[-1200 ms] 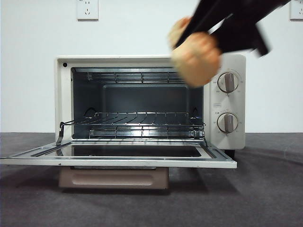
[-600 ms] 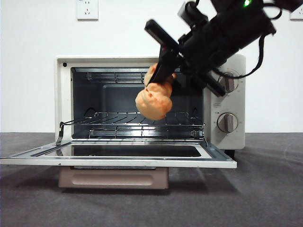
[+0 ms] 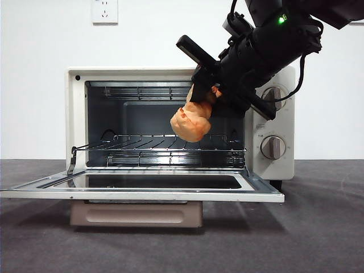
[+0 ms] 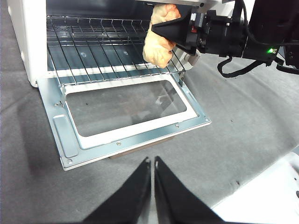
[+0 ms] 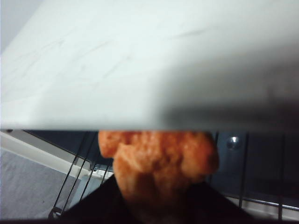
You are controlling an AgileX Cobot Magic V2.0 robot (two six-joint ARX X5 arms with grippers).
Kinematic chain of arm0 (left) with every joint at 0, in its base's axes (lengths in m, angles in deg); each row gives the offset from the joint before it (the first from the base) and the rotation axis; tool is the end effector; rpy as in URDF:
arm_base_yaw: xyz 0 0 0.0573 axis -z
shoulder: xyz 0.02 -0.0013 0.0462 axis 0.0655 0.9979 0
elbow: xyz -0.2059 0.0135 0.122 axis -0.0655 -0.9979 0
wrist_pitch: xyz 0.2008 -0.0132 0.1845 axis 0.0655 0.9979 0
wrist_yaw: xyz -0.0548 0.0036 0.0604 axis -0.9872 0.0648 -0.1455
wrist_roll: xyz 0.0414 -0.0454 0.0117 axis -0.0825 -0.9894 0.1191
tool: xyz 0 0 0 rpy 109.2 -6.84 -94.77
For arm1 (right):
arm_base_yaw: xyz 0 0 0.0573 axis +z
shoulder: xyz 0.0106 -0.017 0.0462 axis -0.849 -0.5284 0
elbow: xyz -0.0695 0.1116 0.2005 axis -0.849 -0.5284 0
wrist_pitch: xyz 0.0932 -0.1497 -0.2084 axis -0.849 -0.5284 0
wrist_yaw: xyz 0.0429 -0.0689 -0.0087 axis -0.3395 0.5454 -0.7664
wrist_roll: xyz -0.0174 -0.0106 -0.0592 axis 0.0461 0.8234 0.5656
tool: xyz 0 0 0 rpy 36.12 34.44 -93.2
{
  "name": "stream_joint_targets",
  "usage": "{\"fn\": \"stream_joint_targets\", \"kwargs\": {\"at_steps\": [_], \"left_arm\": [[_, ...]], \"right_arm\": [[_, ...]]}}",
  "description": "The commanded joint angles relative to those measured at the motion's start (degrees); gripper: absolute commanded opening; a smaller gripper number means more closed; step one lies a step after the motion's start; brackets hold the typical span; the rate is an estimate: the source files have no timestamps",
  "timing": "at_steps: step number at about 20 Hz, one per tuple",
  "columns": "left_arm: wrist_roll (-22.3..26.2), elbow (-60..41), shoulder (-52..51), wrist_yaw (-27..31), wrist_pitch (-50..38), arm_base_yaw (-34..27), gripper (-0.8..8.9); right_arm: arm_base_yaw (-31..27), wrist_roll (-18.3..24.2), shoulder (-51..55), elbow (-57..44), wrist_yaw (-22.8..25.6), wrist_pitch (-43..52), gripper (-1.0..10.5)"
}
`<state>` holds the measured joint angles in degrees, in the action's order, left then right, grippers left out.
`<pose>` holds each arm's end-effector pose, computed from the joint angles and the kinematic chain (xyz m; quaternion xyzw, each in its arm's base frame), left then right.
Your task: The left arm flap open the oven, the right arm pick bread and place it into oven, the left arm flap close the oven
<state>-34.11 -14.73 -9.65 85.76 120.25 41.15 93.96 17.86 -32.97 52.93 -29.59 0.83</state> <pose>0.0804 -0.0774 0.3050 -0.0914 0.2797 -0.2999 0.9074 0.2915 0.2119 0.1712 0.2727 0.2567 0.2408 0.8954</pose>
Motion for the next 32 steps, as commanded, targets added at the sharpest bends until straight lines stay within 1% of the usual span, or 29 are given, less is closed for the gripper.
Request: {"fn": "stream_joint_targets", "kwargs": {"at_steps": [1, 4, 5, 6, 9, 11, 12, 13, 14, 16, 18, 20, 22, 23, 24, 27, 29, 30, 31, 32], "left_arm": [[-0.1, 0.7, 0.1, -0.1, -0.3, 0.5, 0.19], [-0.1, 0.7, 0.1, -0.1, -0.3, 0.5, 0.19], [-0.1, 0.7, 0.1, -0.1, -0.3, 0.5, 0.19], [-0.1, 0.7, 0.1, 0.0, -0.3, 0.5, 0.19], [-0.1, 0.7, 0.1, 1.7, -0.3, 0.5, 0.19], [-0.1, 0.7, 0.1, 1.9, -0.3, 0.5, 0.19], [-0.2, 0.7, 0.1, 2.3, -0.3, 0.5, 0.19], [-0.7, 0.7, 0.2, 3.3, -0.2, 0.5, 0.18], [-2.4, 0.7, 0.4, 5.4, 0.0, 0.5, 0.18], [-3.7, 0.7, 1.1, 10.1, 0.3, 0.4, 0.18], [-4.4, 1.2, 3.2, 12.5, 1.5, 0.0, 0.16], [-4.2, 1.7, 5.8, 12.5, 1.8, -0.8, 0.16], [-3.7, 1.9, 9.0, 12.1, 1.6, -1.9, 0.14], [-2.6, 1.9, 10.9, 10.2, 0.9, -2.6, 0.14], [-1.7, 1.9, 12.7, 7.0, 0.2, -3.5, 0.14], [0.9, 1.9, 19.7, -7.2, -3.1, -7.9, 0.14], [2.7, 1.9, 25.1, -15.7, -5.9, -11.8, 0.14], [3.6, 1.9, 27.2, -17.4, -7.0, -13.7, 0.14], [5.3, 1.9, 30.1, -18.6, -8.2, -16.7, 0.14], [6.1, 1.9, 32.3, -19.6, -8.8, -19.4, 0.14]], "right_arm": [[0.4, -0.6, -0.9, 0.9, 0.2, 0.2, 1.5], [0.4, -0.5, -0.9, 0.9, 0.3, -0.7, 3.5], [0.4, -0.5, -0.9, 0.9, 0.3, -1.0, 3.9], [0.4, -0.5, -0.9, 0.9, 0.3, -1.1, 4.0], [0.4, -0.5, -0.9, 0.9, 0.2, -1.1, 4.1], [0.4, -0.6, -0.9, 0.9, -0.5, -1.0, 4.1], [0.4, -0.6, -0.7, 1.0, -1.6, -1.1, 4.1], [0.4, -0.6, -0.3, 1.0, -2.7, -1.1, 4.1], [0.4, -0.7, 0.3, 1.0, -4.2, -1.1, 4.1], [0.8, -0.9, 2.3, 1.0, -6.9, -2.4, 4.1], [0.9, -0.8, 5.5, 1.0, -9.5, -5.4, 4.1], [0.9, -0.4, 9.6, 1.0, -11.6, -10.5, 4.1], [0.9, 1.5, 14.4, 1.0, -13.8, -17.2, 4.1], [0.9, 3.3, 17.2, 1.0, -14.0, -21.2, 4.1], [0.9, 4.8, 19.6, 1.0, -14.3, -24.7, 4.1], [0.9, 10.3, 27.9, 1.0, -15.2, -36.3, 4.1], [0.8, 13.5, 33.4, 1.0, -15.2, -42.2, 4.1], [0.8, 14.8, 35.5, 1.0, -15.2, -44.0, 4.1], [0.8, 16.6, 38.6, 1.0, -15.2, -46.7, 4.1], [0.7, 17.8, 40.9, 1.0, -15.2, -48.8, 4.1]]}}
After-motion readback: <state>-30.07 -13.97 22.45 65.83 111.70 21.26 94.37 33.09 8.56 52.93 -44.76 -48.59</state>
